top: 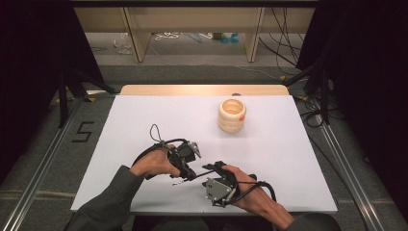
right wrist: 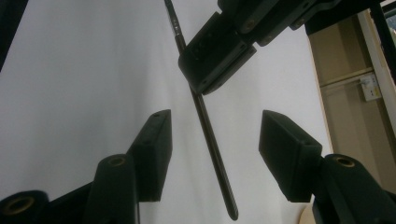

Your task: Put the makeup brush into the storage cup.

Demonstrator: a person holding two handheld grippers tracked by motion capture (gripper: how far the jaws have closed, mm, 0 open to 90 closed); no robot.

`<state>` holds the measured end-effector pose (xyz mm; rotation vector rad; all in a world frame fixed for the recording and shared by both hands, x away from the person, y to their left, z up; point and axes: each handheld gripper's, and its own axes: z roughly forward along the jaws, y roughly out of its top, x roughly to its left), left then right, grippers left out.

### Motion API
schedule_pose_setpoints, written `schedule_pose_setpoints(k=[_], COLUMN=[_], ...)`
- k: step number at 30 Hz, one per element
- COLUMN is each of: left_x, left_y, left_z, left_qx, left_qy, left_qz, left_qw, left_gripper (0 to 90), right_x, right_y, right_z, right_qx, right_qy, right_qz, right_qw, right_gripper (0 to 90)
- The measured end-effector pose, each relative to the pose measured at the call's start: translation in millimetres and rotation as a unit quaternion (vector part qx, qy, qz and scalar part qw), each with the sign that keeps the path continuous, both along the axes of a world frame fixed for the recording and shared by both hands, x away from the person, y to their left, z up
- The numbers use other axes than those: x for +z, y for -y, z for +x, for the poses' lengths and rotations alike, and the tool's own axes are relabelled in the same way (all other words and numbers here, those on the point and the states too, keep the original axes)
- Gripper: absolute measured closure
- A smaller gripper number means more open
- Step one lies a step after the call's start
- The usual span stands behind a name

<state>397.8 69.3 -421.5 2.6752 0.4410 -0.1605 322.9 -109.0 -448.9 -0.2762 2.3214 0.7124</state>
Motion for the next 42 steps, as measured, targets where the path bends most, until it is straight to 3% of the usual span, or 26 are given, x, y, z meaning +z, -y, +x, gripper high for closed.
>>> schedule_pose_setpoints(k=[1, 5, 7, 10, 21, 22, 23, 24, 28, 30, 32, 37, 40, 42], left_x=[0.2, -0.4, 0.1, -0.2, 1.4, 2.4, 1.6, 1.4, 2.6, 1.6, 2.5, 3.4, 4.7, 4.5], left_y=[0.3, 1.7, 1.1, 2.0, 2.0, 1.2, 1.7, 1.8, 1.0, 2.3, 2.3, 2.9, 2.7, 3.6], left_z=[-0.3, -2.2, -1.6, -2.2, -3.2, -1.2, -2.1, -2.3, -0.5, -3.3, -3.1, -4.5, -3.9, -4.9], left_qx=[0.000, 0.004, -0.003, -0.006, -0.001, -0.015, -0.006, -0.004, -0.018, 0.000, -0.005, 0.005, -0.007, 0.000], left_qy=[-0.002, -0.004, -0.003, -0.004, -0.004, -0.001, -0.002, -0.003, -0.001, -0.003, -0.002, -0.005, -0.002, -0.003], left_qz=[0.000, -0.005, 0.002, 0.004, -0.002, 0.009, 0.003, 0.001, 0.009, -0.003, 0.000, -0.009, -0.003, -0.009], left_qw=[1.0000, 1.0000, 1.0000, 1.0000, 1.0000, 0.9999, 1.0000, 1.0000, 0.9998, 1.0000, 1.0000, 0.9999, 1.0000, 1.0000], left_gripper=[85.1, 85.1, 85.1, 85.1, 85.0, 85.0, 85.0, 85.0, 85.0, 85.0, 85.0, 85.0, 85.0, 85.0], right_x=[-0.2, -2.2, -2.7, -2.9, -4.3, -4.2, -3.0, -3.9, -4.4, -5.0, -5.0, -5.4, -5.3, -5.6], right_y=[-0.9, -3.6, -4.3, -5.8, -8.9, -9.7, -10.0, -10.9, -12.2, -12.8, -13.7, -14.0, -14.5, -15.0], right_z=[1.3, 0.1, -1.6, -0.6, -3.3, -2.4, 0.8, 0.9, 0.8, 0.3, 1.1, 0.1, -0.6, -0.9], right_qx=[0.014, 0.023, 0.013, 0.023, 0.014, 0.025, 0.045, 0.049, 0.049, 0.046, 0.053, 0.044, 0.039, 0.039], right_qy=[0.002, 0.009, 0.013, 0.014, 0.031, 0.033, 0.052, 0.050, 0.057, 0.058, 0.061, 0.065, 0.067, 0.068], right_qz=[-0.008, -0.021, -0.018, -0.029, -0.044, -0.049, -0.058, -0.060, -0.068, -0.070, -0.073, -0.078, -0.079, -0.080], right_qw=[0.9999, 0.9995, 0.9997, 0.9992, 0.9985, 0.9979, 0.9960, 0.9957, 0.9949, 0.9948, 0.9940, 0.9939, 0.9938, 0.9937], right_gripper=[46.6, 50.1, 51.7, 53.9, 59.5, 60.1, 60.6, 61.1, 63.2, 64.2, 65.2, 66.3, 67.6, 68.3])
